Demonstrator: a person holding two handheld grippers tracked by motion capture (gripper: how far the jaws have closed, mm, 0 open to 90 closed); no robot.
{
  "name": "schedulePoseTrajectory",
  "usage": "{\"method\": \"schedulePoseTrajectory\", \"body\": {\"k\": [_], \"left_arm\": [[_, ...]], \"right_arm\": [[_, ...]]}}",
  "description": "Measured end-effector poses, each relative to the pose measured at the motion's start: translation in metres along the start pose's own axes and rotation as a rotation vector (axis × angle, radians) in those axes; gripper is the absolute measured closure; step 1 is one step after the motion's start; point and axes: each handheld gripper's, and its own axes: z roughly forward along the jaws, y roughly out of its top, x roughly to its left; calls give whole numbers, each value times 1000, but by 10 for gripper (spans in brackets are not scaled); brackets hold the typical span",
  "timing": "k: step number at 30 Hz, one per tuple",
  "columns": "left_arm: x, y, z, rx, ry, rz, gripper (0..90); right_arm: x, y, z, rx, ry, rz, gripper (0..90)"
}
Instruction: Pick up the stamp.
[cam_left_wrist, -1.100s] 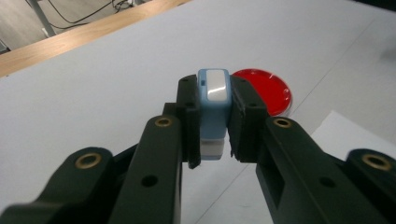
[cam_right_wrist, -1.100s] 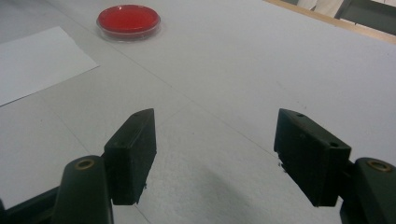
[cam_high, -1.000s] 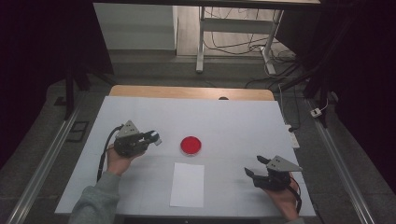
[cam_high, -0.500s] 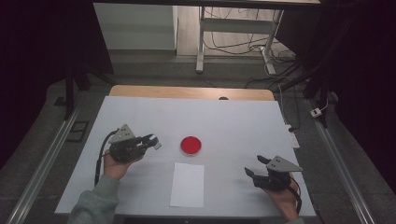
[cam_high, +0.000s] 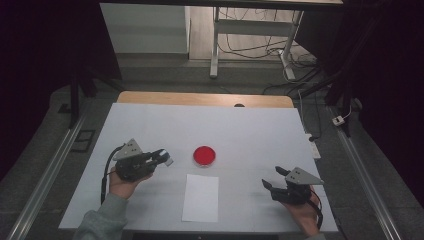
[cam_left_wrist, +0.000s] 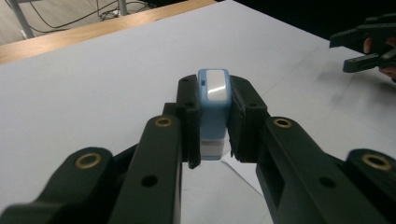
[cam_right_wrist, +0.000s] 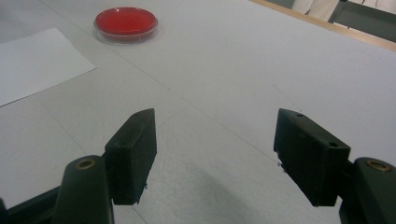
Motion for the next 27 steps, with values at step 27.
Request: {"method": "schedulePoseTrajectory", "body": {"k": [27], "left_arm": [[-37, 0, 25, 21, -102, 1, 758]], "right_arm": [[2, 1, 1, -4, -1, -9, 299]]}}
